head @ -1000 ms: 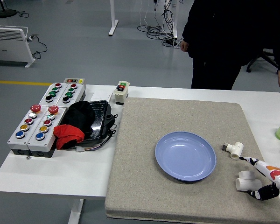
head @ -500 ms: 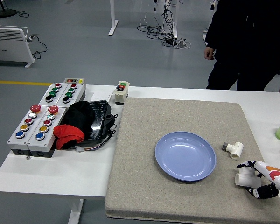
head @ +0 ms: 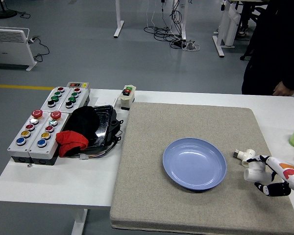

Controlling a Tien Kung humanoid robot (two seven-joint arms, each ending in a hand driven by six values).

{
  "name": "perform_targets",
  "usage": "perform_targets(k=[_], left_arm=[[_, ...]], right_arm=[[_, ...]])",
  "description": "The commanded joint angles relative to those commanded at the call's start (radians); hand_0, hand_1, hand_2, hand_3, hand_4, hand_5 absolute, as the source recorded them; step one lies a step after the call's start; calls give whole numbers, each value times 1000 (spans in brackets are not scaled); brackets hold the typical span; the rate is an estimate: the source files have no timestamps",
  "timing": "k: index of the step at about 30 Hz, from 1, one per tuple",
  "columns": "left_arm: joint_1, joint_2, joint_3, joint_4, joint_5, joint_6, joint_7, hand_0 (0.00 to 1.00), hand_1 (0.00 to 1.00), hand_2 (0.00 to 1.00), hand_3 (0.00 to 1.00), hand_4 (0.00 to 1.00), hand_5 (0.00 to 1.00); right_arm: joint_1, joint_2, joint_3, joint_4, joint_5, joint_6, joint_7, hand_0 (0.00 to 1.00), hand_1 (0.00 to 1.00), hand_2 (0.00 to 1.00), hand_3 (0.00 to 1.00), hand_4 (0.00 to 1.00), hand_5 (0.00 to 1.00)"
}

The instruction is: Pick pipe place plate twice

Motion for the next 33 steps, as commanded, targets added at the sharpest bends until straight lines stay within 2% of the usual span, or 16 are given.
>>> perform_targets(k=[4,9,11,12,17,18,23,24,29,30,33], left_arm=[[0,0,0,0,1,0,0,619,583,515,583,266,998],[0,0,2,0,-5,0,-1,620,583,515,583,267,998],[0,-1,4,0,-10,0,-2,620,583,515,583,267,998],[0,0,5,-1,-12,0,-3,620,583,515,584,267,998],[0,0,6,0,-15,0,-4,620,583,515,584,267,998],[1,0,6,0,-14,0,-4,620,583,515,584,268,998],[4,1,4,0,-12,1,-4,620,583,515,584,268,998],[5,2,2,0,-10,1,-3,620,583,512,584,268,998],[5,4,-3,2,-1,2,0,620,583,512,584,268,998],[5,4,-3,2,-1,3,0,621,583,513,584,269,998],[4,3,-1,2,-6,3,-1,621,583,513,584,269,998]], right_arm=[[64,26,-55,-14,22,-53,19,404,506,559,619,453,2],[137,51,-133,-49,27,-37,-2,426,515,560,619,446,2],[175,70,-177,-83,29,-36,-7,426,515,560,619,446,2],[191,77,-194,-103,34,-42,-6,654,663,652,658,454,2],[243,112,-250,-196,23,-81,0,654,663,652,658,454,2],[254,119,-260,-219,14,-89,1,812,793,858,784,553,2],[268,128,-272,-247,0,-71,-6,812,793,858,784,553,2],[268,129,-272,-251,-4,-57,-11,955,908,998,932,710,107],[264,130,-276,-259,4,-26,-17,955,908,998,932,710,107],[264,130,-276,-259,7,-25,-17,998,944,998,998,786,158],[263,129,-272,-256,23,-32,-16,998,944,998,998,786,158]])
